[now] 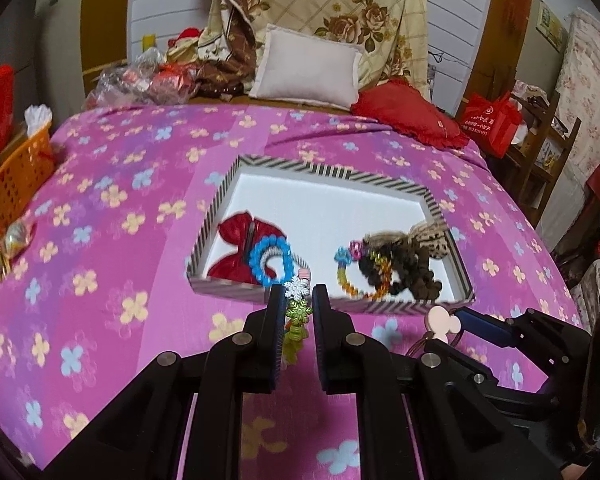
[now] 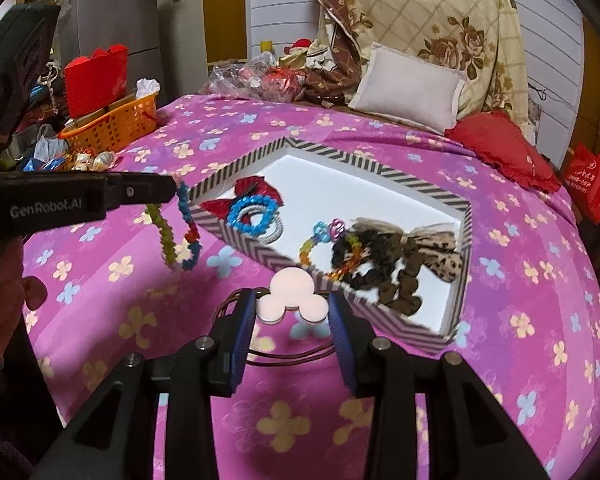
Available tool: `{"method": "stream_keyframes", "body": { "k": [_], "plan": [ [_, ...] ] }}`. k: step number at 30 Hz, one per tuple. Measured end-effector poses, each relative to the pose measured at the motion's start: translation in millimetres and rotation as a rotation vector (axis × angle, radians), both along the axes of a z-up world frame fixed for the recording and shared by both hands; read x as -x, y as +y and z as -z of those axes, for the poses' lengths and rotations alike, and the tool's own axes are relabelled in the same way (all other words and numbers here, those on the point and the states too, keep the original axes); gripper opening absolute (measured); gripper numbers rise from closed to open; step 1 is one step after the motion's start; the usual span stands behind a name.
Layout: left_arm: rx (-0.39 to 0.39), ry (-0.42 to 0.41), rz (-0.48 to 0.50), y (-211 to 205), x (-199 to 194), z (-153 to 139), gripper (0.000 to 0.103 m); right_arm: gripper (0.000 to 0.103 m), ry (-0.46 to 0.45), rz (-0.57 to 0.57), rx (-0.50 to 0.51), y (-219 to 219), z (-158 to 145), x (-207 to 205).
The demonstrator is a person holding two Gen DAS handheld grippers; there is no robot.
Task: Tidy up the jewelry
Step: 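Carry the flower-bead bracelet with the left tool while the right tool carries the hair tie into the tray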
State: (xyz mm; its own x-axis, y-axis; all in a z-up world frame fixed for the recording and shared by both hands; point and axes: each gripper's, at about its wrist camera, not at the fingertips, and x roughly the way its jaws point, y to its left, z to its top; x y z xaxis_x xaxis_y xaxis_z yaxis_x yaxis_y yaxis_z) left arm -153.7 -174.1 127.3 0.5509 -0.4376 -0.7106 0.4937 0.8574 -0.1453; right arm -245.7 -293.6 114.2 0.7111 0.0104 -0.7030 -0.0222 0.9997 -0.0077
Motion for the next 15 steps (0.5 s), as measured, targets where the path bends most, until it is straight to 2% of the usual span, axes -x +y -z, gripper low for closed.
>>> {"method": "stream_keyframes", "body": {
  "k": [8,15],
  "plan": [
    [0.002,-0.028,0.003,-14,-21,-19,0.000,0.038,-0.012,0.032,-0.006,-19,-9,-13],
    [-0.010,-0.030,0.009,-31,-38,-21,0.000,0.038,-0.016,0.049,-0.018,-31,-13,-29]
  ]
}}
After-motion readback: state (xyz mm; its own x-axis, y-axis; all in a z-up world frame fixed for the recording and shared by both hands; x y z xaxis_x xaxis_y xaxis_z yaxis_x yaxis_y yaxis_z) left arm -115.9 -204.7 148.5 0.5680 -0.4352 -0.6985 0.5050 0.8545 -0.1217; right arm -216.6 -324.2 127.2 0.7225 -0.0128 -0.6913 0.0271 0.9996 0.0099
